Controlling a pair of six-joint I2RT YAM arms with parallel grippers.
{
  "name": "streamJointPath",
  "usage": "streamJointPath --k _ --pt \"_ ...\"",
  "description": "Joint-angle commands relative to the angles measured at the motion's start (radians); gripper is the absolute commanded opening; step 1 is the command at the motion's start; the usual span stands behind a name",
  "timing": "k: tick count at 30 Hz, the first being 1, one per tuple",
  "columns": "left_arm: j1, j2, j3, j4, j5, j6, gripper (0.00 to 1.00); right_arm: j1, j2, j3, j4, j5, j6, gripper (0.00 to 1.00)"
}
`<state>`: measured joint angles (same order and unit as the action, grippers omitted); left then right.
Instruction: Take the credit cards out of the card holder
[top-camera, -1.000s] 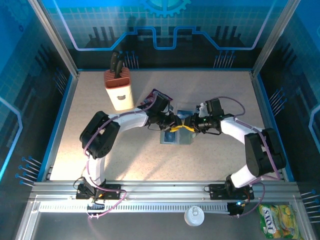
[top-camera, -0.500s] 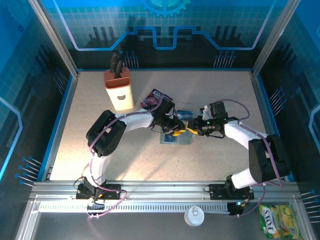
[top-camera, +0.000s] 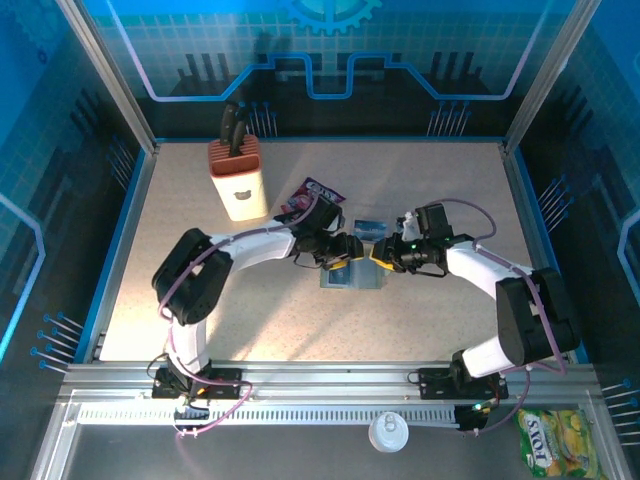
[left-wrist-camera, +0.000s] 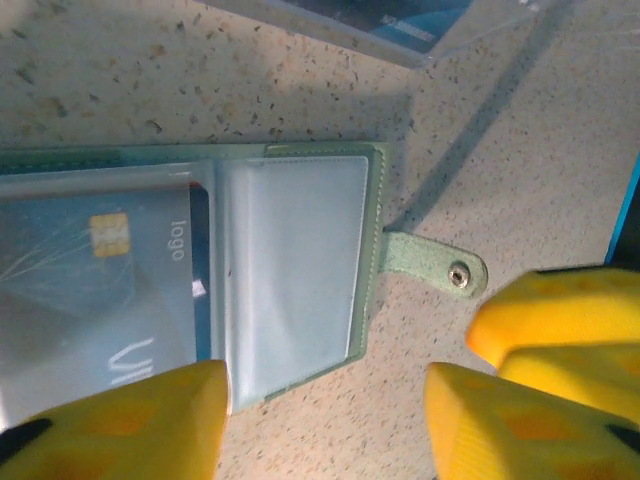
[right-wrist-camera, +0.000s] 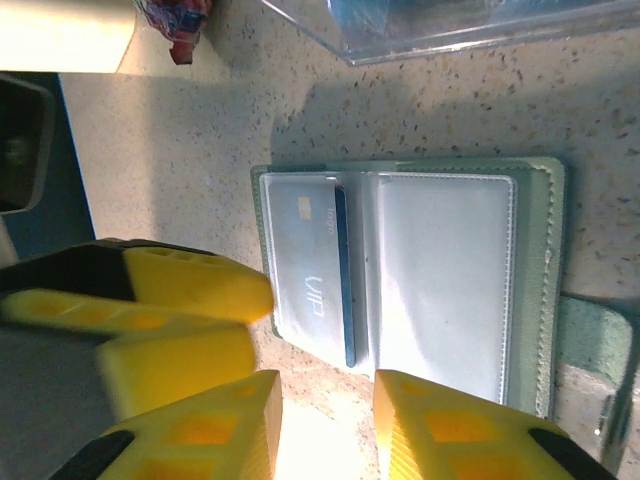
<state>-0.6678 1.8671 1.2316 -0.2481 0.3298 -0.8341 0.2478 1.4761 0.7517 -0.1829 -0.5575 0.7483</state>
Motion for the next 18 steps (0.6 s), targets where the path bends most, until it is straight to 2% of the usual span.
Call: streamJointPath --k 1,4,5,6,11,13,15,18 --pt "-0.003 -0.082 -0.047 0.024 -0.077 0.057 0.64 0.031 0.025 0.017 -0.006 0.017 0.007 0.31" --pt "0.001 -0.142 -0.087 0.037 -0.129 0.084 0.79 0.047 0.036 0.030 -0.011 0.029 0.012 0.31" --pt "0.003 -0.166 -0.103 0.049 -0.144 0.095 0.91 0.051 0.039 0.035 -0.012 0.033 0.013 0.31" --pt "0.007 -0.187 -0.115 0.058 -0.158 0.107 0.99 0.055 0.038 0.039 -0.015 0.038 0.013 0.31" --pt "0.033 -0.300 -0.198 0.151 -0.198 0.130 0.99 0.067 0.038 0.068 -0.036 0.058 0.009 0.31" --pt "0.052 -0.337 -0.240 0.220 -0.172 0.129 0.99 0.072 0.034 0.076 -0.038 0.067 0.003 0.32" --pt "0.082 -0.351 -0.271 0.279 -0.115 0.119 0.99 0.077 0.025 0.083 -0.046 0.084 -0.009 0.36" --pt "0.131 -0.342 -0.306 0.349 -0.012 0.086 0.99 0.085 0.000 0.085 -0.057 0.114 -0.036 0.49"
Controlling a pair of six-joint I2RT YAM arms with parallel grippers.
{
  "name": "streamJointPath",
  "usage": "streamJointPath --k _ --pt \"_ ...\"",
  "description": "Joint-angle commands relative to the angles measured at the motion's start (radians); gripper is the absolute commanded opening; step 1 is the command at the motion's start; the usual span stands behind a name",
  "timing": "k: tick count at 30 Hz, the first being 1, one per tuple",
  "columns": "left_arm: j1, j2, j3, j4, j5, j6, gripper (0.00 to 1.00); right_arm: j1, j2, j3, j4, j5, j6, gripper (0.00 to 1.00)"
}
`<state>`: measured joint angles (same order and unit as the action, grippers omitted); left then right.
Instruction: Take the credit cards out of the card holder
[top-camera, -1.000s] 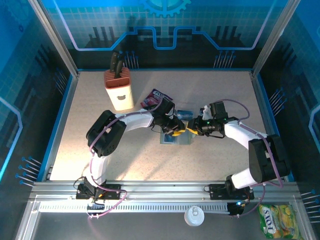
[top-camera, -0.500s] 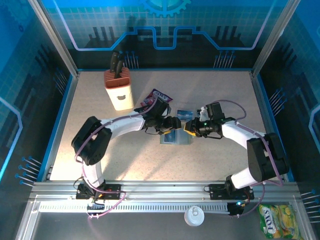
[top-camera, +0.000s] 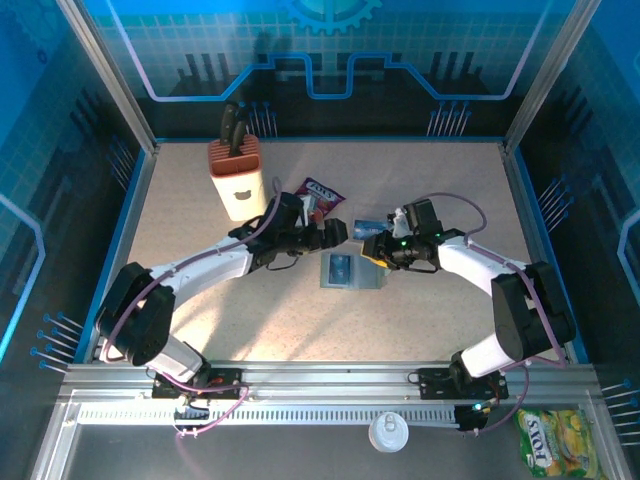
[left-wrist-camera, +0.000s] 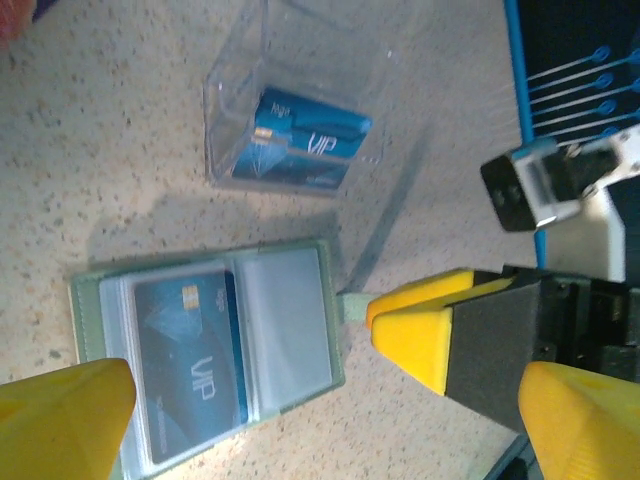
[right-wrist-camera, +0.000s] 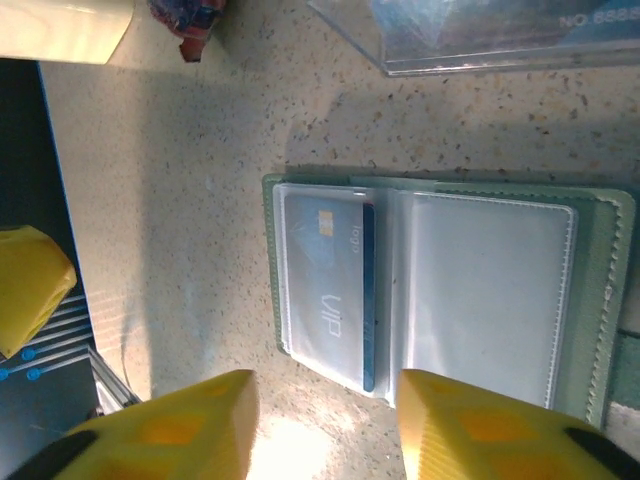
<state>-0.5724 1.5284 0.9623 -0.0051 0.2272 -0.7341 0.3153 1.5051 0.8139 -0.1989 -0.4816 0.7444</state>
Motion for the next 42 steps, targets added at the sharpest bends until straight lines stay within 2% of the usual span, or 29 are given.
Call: streamJointPath --k 1,5,8,13,17,25,29,36,42 --pt "0.044 -0.003 -0.046 0.128 0.118 -0.017 0.99 0.020 -0.042 0.019 -0.032 0.042 -0.045 0.53" --pt "0.047 -0.013 -0.057 0.148 0.138 0.009 0.99 0.024 -0.089 0.011 -0.030 0.076 -0.075 0.69" --pt "0.047 -0.010 -0.054 0.151 0.146 0.031 0.99 0.024 -0.095 0.014 -0.032 0.080 -0.082 0.74" --pt "0.048 0.016 -0.020 0.079 0.130 0.050 0.98 0.027 -0.073 0.012 -0.016 0.054 -0.071 0.75" --pt "0.045 0.039 -0.023 0.059 0.149 0.010 0.94 0.034 -0.050 0.009 0.002 0.035 -0.051 0.74" --pt "0.033 0.131 -0.046 0.078 0.200 -0.145 0.71 0.053 -0.010 0.023 0.003 0.023 -0.026 0.71" --pt "0.030 0.182 -0.016 -0.012 0.199 -0.180 0.62 0.067 0.002 0.030 0.002 0.024 -0.019 0.71" --pt "0.030 0.192 -0.014 -0.045 0.190 -0.197 0.55 0.085 0.035 0.044 0.004 0.026 -0.012 0.70" --pt "0.031 0.237 -0.003 -0.026 0.232 -0.212 0.32 0.100 0.071 0.060 0.009 0.023 -0.002 0.70"
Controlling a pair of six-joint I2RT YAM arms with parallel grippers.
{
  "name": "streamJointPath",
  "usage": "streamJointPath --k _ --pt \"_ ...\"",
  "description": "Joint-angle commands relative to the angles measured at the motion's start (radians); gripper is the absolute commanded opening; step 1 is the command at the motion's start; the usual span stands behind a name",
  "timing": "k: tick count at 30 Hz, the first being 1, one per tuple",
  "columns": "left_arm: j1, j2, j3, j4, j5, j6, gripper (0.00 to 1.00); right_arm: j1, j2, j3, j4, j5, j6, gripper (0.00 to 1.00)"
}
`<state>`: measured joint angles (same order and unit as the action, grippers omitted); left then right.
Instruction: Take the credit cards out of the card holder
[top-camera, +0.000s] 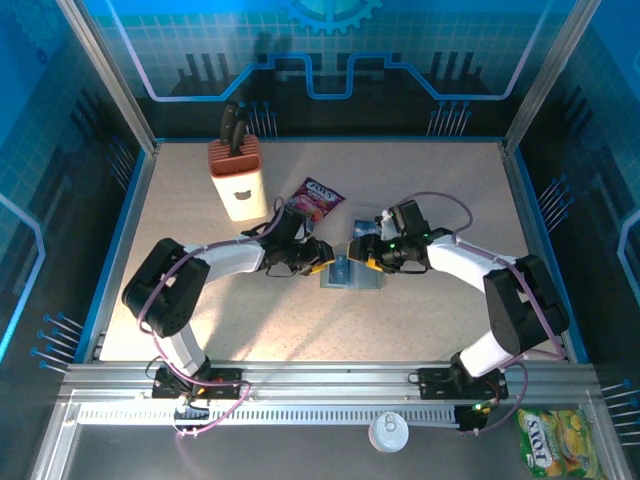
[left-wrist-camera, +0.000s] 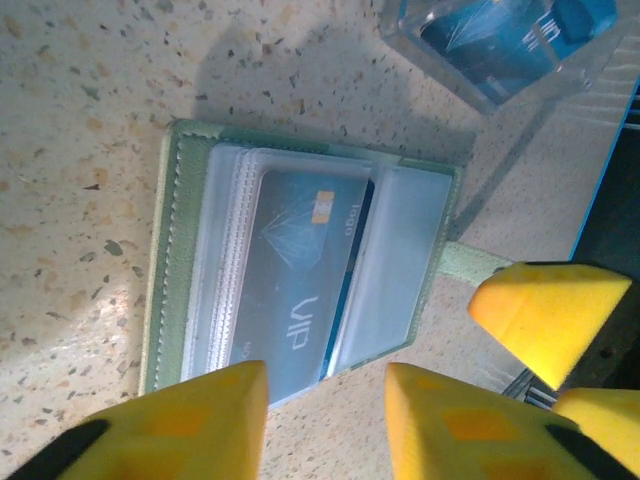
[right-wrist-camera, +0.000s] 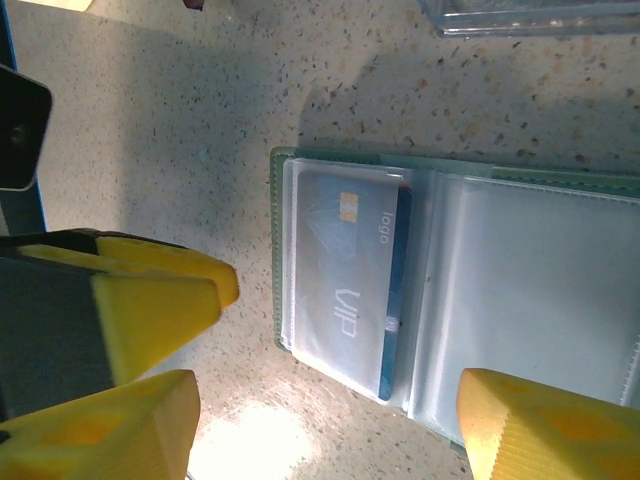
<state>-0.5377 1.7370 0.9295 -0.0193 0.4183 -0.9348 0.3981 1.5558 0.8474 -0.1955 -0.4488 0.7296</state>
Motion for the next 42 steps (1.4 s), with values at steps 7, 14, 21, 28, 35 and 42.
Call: streamJointPath --k 7,14,21,28,35,42 --pt "-0.005 0.058 0.034 -0.019 0.037 -0.027 0.15 0.030 0.061 0.059 0.007 -0.018 0.019 0.68" --pt "-0.005 0.075 0.039 -0.006 0.043 -0.032 0.05 0.047 0.098 0.082 0.022 -0.031 0.031 0.68" --pt "-0.008 0.114 0.074 -0.054 0.050 -0.010 0.02 0.065 0.148 0.103 0.046 -0.060 0.050 0.64" --pt "-0.004 0.131 0.084 -0.110 0.031 -0.004 0.02 0.067 0.189 0.103 0.077 -0.090 0.075 0.56" --pt "0.004 0.151 0.087 -0.133 0.030 -0.003 0.02 0.068 0.211 0.099 0.074 -0.090 0.075 0.54" --pt "0.005 0.148 0.085 -0.133 0.027 -0.006 0.01 0.070 0.229 0.094 0.082 -0.096 0.076 0.51"
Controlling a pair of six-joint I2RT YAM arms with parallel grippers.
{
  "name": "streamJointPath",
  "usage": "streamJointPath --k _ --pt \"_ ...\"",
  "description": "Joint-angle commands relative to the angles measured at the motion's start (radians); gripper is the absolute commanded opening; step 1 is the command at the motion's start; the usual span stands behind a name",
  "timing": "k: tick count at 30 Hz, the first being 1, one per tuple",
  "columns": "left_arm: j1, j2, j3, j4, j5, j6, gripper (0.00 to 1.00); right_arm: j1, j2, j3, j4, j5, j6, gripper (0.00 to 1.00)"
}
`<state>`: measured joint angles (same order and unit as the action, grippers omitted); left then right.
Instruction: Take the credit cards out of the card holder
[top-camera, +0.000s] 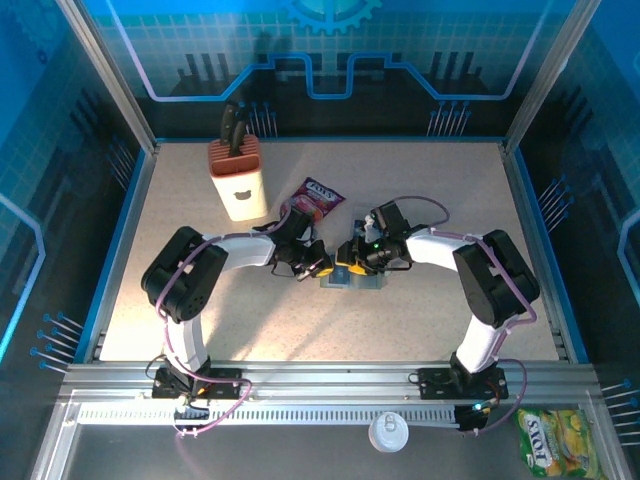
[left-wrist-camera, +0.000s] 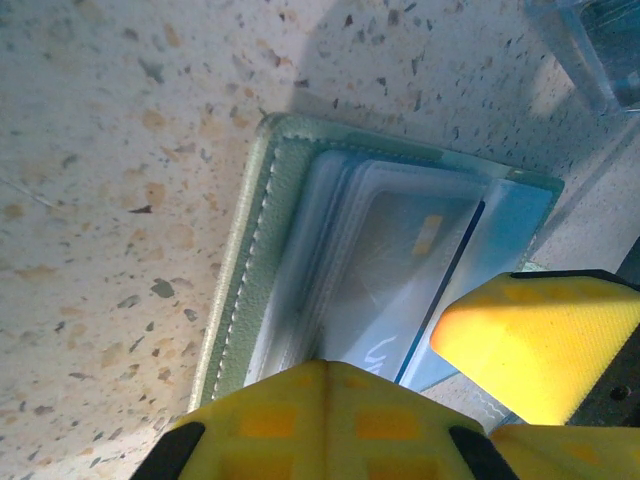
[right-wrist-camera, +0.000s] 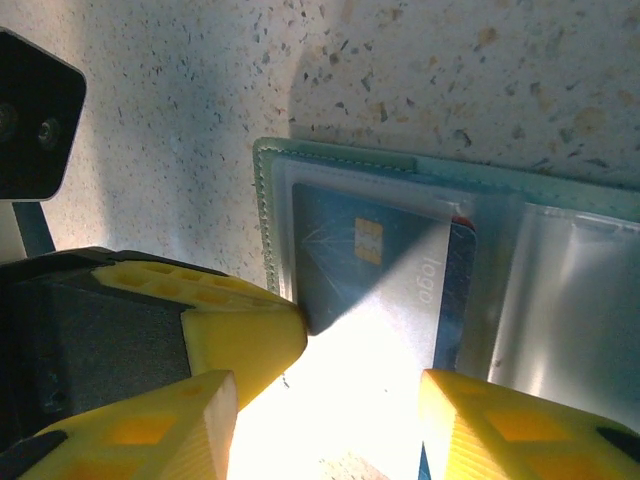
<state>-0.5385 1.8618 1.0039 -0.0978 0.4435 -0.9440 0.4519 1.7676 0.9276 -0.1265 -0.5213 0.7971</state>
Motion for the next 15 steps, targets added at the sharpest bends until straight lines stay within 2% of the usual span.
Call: streamJointPath --k 1,15 --pt "0.006 0.022 0.010 -0.054 0.002 0.004 0.01 0.016 0.019 0.013 0.012 -0.022 0.009 0.51" --pt "0.011 0.005 -0.007 -0.049 0.000 0.005 0.02 0.016 0.028 0.013 -0.063 0.036 -0.021 0.49"
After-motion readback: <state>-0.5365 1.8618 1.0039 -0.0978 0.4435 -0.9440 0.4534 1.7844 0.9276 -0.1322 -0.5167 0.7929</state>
